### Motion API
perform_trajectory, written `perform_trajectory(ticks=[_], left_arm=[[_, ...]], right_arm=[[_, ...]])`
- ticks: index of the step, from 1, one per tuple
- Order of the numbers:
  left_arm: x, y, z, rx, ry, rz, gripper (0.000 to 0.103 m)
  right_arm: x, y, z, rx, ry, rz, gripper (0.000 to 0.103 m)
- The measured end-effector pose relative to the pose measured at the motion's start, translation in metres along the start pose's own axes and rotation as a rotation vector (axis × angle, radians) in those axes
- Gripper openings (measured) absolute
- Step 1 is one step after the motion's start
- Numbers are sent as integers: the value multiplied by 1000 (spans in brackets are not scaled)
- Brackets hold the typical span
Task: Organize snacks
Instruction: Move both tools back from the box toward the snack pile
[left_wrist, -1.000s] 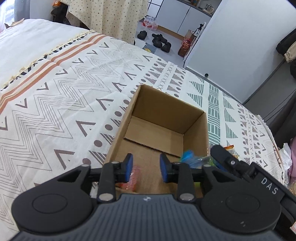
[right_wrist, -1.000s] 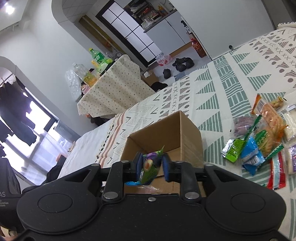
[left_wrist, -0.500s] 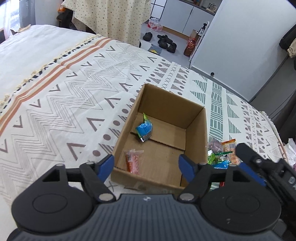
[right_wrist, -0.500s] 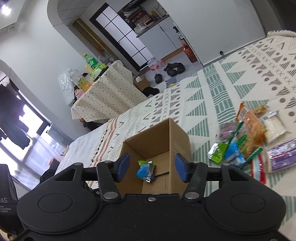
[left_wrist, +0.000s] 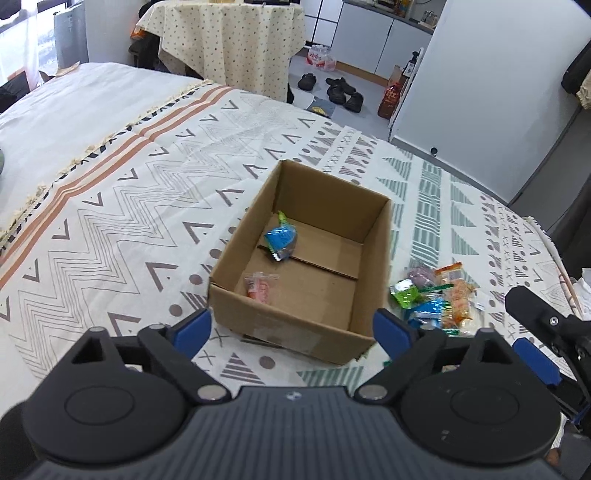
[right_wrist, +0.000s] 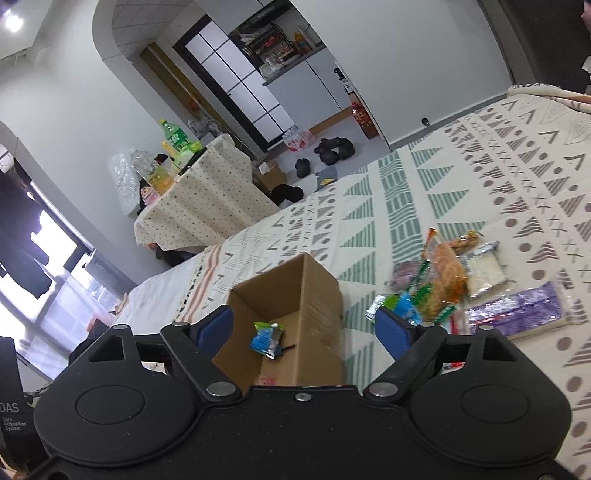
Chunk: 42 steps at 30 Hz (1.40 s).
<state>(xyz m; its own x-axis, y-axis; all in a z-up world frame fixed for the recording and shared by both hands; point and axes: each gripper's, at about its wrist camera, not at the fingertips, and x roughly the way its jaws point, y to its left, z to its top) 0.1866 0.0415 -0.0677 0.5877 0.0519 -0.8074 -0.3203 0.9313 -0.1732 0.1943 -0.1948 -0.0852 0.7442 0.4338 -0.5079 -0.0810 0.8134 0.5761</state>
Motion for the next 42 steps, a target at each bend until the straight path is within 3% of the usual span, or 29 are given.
perform_trajectory(ticks=[3, 16, 27, 42], left_arm=[[-6, -8, -5, -10, -11, 4, 103], [-28, -40, -23, 1, -56, 10, 103], [-33, -68, -42, 22, -46, -32, 103], [-14, -97, -58, 1, 1, -30, 103]], right_arm=[[-9, -6, 2, -5, 6, 3, 89], [-42, -31, 17, -4, 14, 12, 103], [-65, -70, 22, 36, 24, -35, 103], [-76, -128, 31, 154, 31, -78, 103]])
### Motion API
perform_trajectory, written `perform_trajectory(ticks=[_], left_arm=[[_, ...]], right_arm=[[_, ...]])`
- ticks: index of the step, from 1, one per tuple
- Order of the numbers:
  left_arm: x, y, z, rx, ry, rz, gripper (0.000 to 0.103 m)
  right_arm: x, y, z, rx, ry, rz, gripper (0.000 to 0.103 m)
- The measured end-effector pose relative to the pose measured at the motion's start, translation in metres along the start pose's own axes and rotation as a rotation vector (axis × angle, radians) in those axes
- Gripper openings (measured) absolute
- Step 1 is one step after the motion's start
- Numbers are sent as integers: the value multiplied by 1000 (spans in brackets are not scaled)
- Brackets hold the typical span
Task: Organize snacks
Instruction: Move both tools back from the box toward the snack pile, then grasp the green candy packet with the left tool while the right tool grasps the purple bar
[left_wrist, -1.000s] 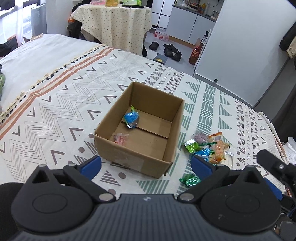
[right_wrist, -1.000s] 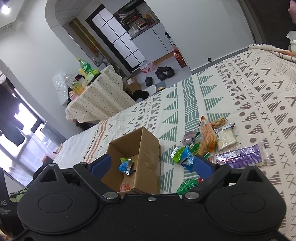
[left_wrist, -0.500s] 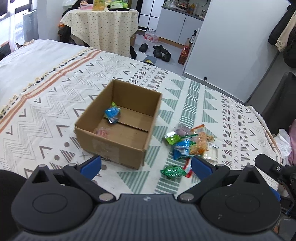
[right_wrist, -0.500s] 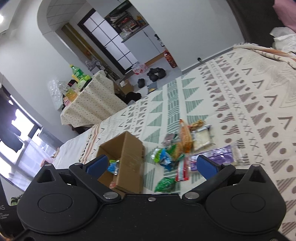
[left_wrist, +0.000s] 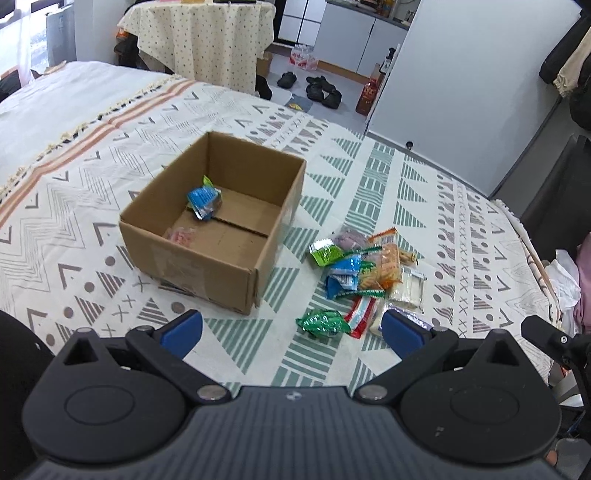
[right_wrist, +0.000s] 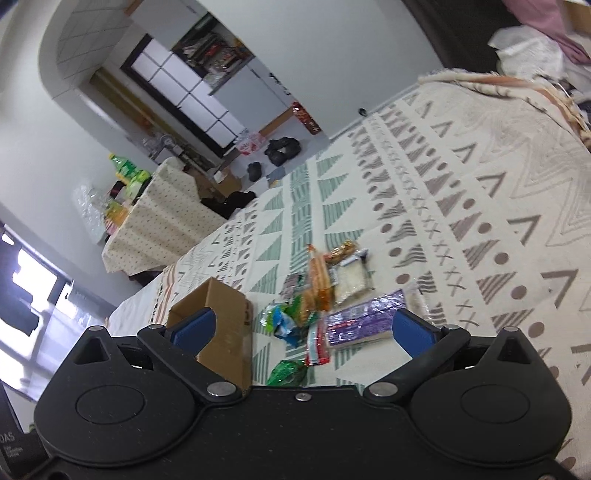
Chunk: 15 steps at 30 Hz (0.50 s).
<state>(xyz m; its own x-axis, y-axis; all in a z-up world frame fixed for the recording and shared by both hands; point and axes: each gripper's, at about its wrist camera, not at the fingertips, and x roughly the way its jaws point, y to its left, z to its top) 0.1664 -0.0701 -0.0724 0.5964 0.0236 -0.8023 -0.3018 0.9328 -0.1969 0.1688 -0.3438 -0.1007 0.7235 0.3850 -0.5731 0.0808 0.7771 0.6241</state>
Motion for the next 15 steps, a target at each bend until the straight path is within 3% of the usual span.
perform_trajectory(ticks=[15], left_arm=[[51, -21, -9, 30, 75, -3, 101]], right_arm=[[26, -29, 3, 94, 66, -74, 103]])
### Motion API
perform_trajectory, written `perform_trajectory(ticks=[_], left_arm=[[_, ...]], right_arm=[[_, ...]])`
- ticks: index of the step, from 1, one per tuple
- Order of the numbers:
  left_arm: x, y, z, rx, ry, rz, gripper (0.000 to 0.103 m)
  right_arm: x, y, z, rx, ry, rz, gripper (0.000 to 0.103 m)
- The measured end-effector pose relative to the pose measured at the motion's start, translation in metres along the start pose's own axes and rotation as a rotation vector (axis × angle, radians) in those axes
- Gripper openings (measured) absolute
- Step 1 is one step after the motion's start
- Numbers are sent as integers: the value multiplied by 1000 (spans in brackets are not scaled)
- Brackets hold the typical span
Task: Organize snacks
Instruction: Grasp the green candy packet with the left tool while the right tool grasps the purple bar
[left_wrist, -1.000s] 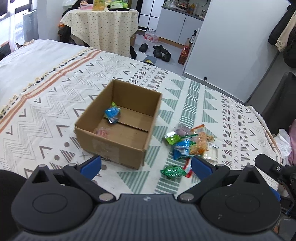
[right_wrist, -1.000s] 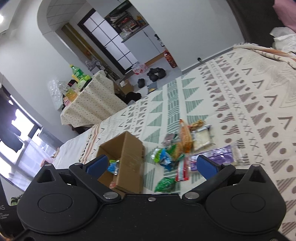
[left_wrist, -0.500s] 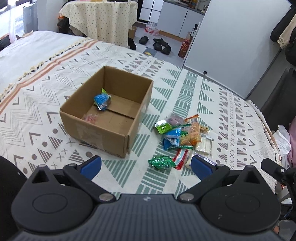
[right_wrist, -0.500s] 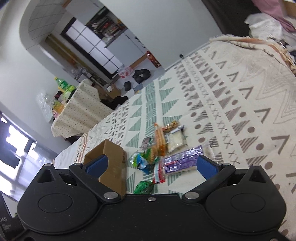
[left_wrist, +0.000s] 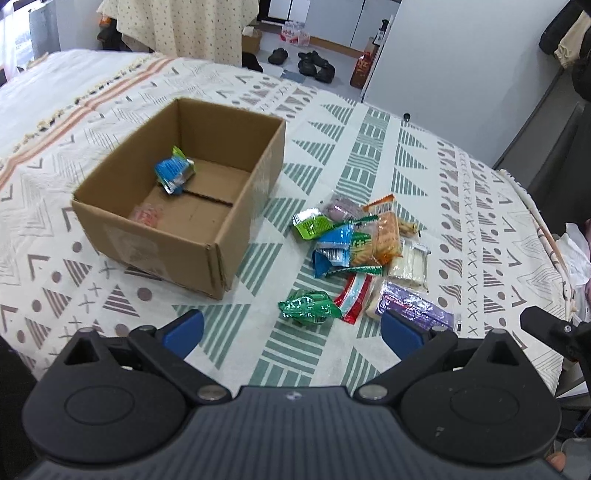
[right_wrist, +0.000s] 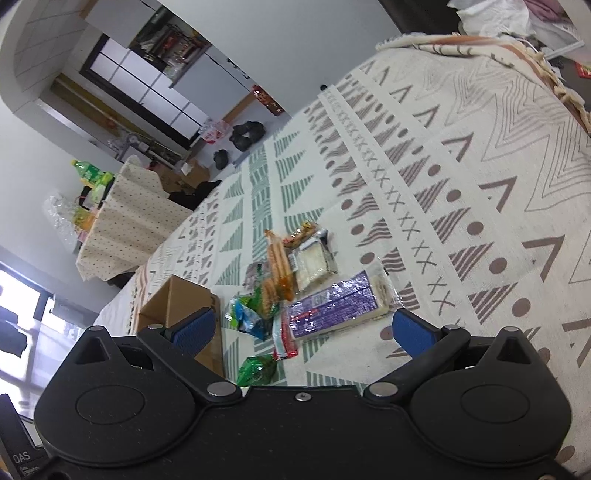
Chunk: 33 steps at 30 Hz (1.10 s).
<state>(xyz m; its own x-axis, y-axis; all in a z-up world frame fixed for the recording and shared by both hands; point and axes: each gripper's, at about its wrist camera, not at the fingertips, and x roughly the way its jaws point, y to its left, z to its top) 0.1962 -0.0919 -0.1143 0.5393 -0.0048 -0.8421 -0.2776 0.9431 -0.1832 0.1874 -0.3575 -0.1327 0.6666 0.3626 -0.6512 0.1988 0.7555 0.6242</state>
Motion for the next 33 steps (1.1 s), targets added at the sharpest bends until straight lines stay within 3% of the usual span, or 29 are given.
perform_trajectory(ticks=[3, 10, 15, 20, 24, 33], left_arm=[[12, 1, -1, -13, 13, -21, 99], [42, -1, -1, -35, 28, -44, 85], [68, 1, 1, -69, 70, -54, 73], [88, 1, 3, -96, 96, -61, 65], [101, 2, 6, -120, 115, -61, 52], [111, 4, 7, -171, 152, -84, 40]], right_arm=[[6, -1, 0, 6, 10, -11, 103], [26, -10, 1, 70, 44, -21, 102], [48, -16, -1, 121, 84, -36, 84], [72, -15, -2, 158, 114, -41, 77], [89, -11, -2, 172, 123, -49, 77], [118, -13, -2, 203, 127, -105, 77]])
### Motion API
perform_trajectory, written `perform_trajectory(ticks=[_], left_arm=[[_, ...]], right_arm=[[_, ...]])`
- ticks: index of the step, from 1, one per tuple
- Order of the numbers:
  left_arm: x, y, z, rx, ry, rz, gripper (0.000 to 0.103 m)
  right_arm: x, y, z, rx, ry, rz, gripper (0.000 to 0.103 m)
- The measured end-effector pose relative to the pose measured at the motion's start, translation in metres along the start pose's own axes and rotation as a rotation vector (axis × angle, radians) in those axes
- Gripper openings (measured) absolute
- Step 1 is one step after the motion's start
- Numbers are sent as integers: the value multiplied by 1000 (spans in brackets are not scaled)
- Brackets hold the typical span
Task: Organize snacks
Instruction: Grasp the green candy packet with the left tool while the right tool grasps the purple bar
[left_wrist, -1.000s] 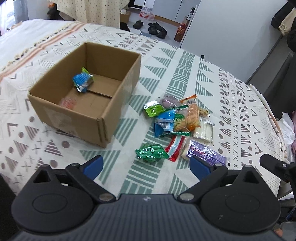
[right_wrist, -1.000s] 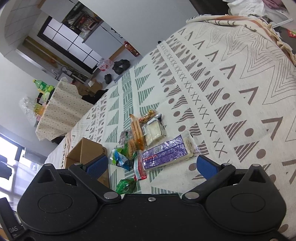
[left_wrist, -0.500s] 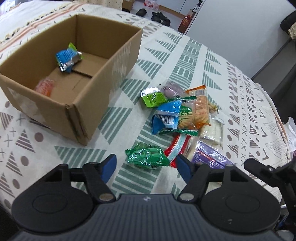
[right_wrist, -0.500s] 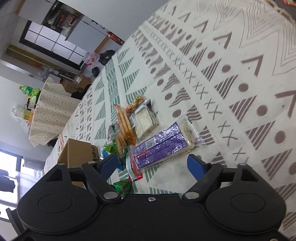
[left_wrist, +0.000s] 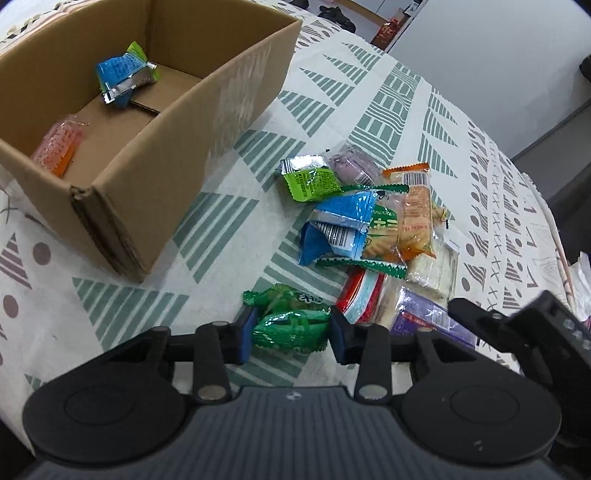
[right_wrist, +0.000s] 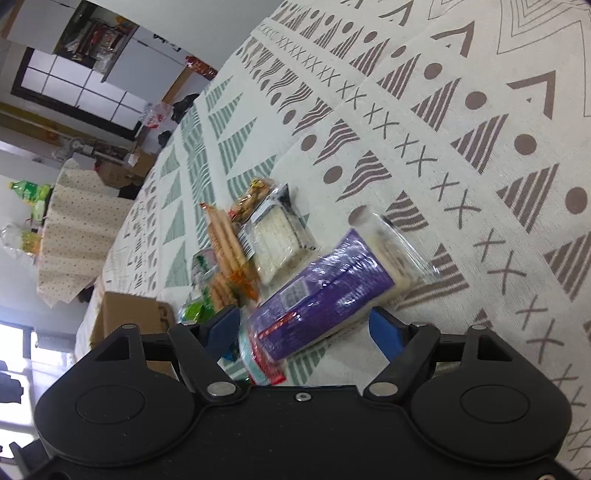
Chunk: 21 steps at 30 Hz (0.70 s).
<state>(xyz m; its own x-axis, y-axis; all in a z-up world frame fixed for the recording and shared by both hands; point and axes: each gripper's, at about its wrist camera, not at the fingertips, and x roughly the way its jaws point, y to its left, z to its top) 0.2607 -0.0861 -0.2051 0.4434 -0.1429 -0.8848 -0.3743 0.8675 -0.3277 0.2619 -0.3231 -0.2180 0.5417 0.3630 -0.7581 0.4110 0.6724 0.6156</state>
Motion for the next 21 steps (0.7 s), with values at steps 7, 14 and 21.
perform_trajectory(ticks=[7, 14, 21], left_arm=[[-5, -4, 3, 23, -1, -28, 39], [-12, 1, 4, 32, -4, -38, 39], [-24, 0, -2, 58, -24, -21, 39]], right_arm=[[14, 8, 4, -17, -55, -67, 78], [23, 23, -2, -87, -102, -159, 70], [12, 16, -6, -88, -118, -196, 34]])
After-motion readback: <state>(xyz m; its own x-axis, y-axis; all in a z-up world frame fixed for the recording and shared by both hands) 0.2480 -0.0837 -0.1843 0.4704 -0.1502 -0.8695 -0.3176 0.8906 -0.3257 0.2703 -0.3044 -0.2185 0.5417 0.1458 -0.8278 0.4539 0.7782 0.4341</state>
